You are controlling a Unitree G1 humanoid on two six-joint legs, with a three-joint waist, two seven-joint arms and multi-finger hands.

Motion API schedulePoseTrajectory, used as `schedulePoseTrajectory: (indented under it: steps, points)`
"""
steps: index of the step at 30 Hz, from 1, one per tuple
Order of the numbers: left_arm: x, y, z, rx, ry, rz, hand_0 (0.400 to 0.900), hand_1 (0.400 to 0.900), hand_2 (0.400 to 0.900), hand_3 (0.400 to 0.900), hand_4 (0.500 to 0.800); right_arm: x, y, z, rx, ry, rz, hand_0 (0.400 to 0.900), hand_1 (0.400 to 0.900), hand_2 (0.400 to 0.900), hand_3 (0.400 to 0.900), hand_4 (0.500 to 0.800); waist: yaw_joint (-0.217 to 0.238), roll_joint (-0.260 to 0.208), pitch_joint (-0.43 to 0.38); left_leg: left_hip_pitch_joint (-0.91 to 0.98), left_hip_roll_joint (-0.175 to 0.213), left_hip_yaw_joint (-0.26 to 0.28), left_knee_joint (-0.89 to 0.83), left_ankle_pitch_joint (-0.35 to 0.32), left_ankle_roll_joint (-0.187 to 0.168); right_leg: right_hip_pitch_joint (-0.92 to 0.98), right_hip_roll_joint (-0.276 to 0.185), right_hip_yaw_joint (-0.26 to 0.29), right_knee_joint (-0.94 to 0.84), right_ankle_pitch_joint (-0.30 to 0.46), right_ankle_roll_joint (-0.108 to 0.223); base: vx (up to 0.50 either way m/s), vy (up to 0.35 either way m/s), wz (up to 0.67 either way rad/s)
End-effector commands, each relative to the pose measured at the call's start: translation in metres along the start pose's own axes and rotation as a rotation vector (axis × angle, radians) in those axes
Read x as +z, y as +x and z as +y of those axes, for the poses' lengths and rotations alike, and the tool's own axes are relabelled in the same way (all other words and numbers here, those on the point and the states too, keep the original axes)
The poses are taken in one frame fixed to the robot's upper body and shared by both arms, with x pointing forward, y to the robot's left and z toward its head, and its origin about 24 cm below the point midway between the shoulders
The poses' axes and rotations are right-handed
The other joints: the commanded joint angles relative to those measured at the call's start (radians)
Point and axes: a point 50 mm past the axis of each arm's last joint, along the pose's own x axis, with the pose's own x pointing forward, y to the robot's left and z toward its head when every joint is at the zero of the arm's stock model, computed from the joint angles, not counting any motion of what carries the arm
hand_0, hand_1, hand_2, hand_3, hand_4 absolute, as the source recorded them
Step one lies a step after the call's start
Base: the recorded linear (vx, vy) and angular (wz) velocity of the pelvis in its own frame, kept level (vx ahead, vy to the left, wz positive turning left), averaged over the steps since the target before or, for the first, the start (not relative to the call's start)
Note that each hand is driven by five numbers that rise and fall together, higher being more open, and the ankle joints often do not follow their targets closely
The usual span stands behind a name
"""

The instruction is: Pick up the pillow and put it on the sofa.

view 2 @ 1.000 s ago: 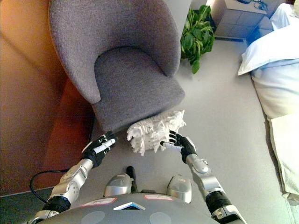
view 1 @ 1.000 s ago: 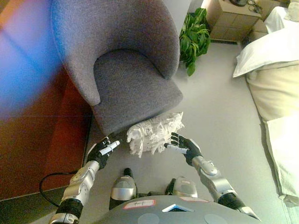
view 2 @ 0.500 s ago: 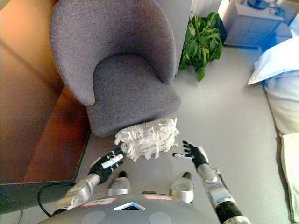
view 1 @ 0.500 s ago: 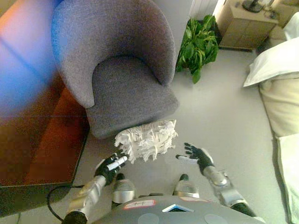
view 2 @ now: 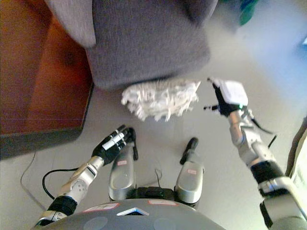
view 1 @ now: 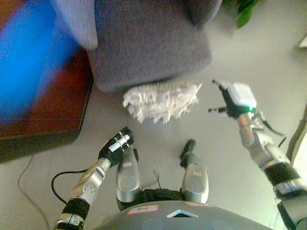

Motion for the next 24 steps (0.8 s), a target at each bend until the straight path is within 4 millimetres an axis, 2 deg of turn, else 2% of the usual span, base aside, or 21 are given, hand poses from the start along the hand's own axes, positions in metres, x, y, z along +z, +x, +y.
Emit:
schedulePoseTrajectory:
  steps: [1,9,13,14,16,24]
  points:
    - [0.028,-0.003,-0.01,-0.091,-0.069,-0.124,0.9,0.9,0.9,0.9,0.8,0.023,0.02,-0.046,-0.204,-0.023,-0.138,0.9,0.9,0.9,0.9,0.8,0.042,-0.036,-0.011,-0.049,0.093,-0.037,0.154,-0.11,0.005,-0.159,-0.08,0.075,0.041,0.067,0.029,-0.14,-0.019,0.18]
    - [0.06,-0.001,-0.039,-0.234,-0.062,-0.245,0.9,0.9,0.9,0.9,0.8,0.024,0.032,-0.085,-0.337,-0.035,-0.178,0.9,0.9,0.9,0.9,0.8,0.068,-0.023,0.055,-0.258,0.082,-0.038,0.339,-0.175,0.029,-0.346,-0.102,0.096,0.268,-0.009,0.012,-0.1,0.019,0.11]
    - [0.066,-0.002,-0.056,-0.314,-0.081,-0.266,0.9,0.9,0.9,0.9,0.8,0.024,0.037,-0.099,-0.383,-0.08,-0.196,0.9,0.9,0.9,0.9,0.8,0.072,-0.005,0.055,-0.348,0.081,-0.035,0.444,-0.217,0.039,-0.43,-0.112,0.099,0.376,-0.051,-0.003,-0.04,0.077,0.06]
    - [0.066,-0.003,-0.058,-0.326,-0.083,-0.269,0.9,0.9,0.9,0.9,0.8,0.025,0.038,-0.101,-0.391,-0.094,-0.201,0.9,0.9,0.9,0.9,0.8,0.075,0.001,0.055,-0.355,0.086,-0.037,0.483,-0.257,0.035,-0.442,-0.112,0.106,0.425,-0.091,0.004,0.03,0.072,0.02]
    - [0.07,-0.004,-0.066,-0.36,-0.088,-0.283,0.9,0.9,0.9,0.9,0.8,0.026,0.041,-0.108,-0.418,-0.114,-0.203,0.9,0.9,0.9,0.9,0.8,0.079,0.007,0.055,-0.396,0.083,-0.04,0.544,-0.279,0.041,-0.483,-0.115,0.111,0.486,-0.112,-0.002,0.01,0.053,0.04]
    - [0.077,-0.008,-0.077,-0.425,-0.146,-0.319,0.9,0.9,0.9,0.9,0.8,0.027,0.055,-0.121,-0.413,-0.168,-0.182,0.9,0.9,0.9,0.9,0.8,0.102,0.022,0.055,-0.533,0.073,-0.07,0.756,-0.355,0.06,-0.627,-0.135,0.132,0.702,-0.196,-0.028,-0.01,0.023,0.09]
